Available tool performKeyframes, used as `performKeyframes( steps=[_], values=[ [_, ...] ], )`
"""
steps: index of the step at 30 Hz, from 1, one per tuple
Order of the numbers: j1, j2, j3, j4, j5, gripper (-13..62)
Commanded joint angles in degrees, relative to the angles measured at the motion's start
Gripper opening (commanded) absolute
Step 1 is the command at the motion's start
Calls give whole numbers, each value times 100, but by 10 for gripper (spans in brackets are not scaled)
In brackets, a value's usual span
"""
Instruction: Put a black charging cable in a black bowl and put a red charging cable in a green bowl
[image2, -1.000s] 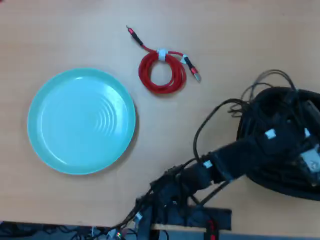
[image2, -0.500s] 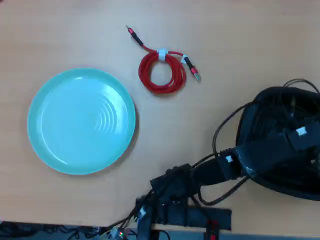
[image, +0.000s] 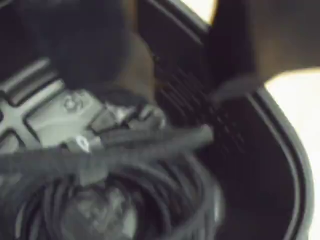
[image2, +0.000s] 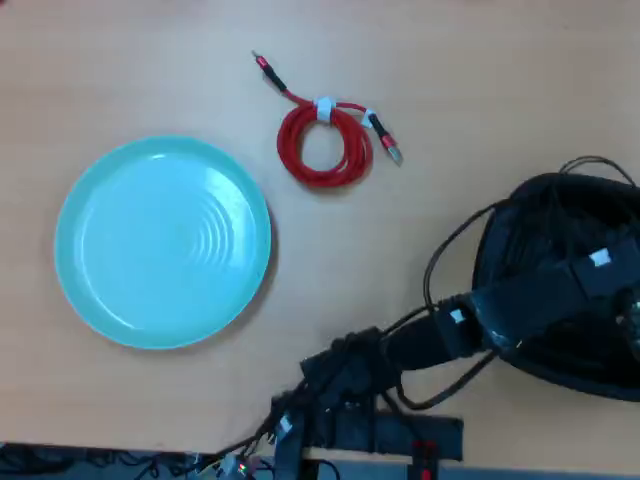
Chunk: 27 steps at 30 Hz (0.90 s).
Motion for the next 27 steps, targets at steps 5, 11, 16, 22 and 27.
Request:
performKeyframes(
  steps=[5,11,16,22,27],
  values=[
    [-1195,413,-325,527,-105,188],
    [-3278,1433,-167,1151,-88,189],
    [-4860,1529,167,1283,-26,194],
    [-6407,1512,1591,1274,466,195],
    [-7216,1477,2496,1248,905,200]
  ],
)
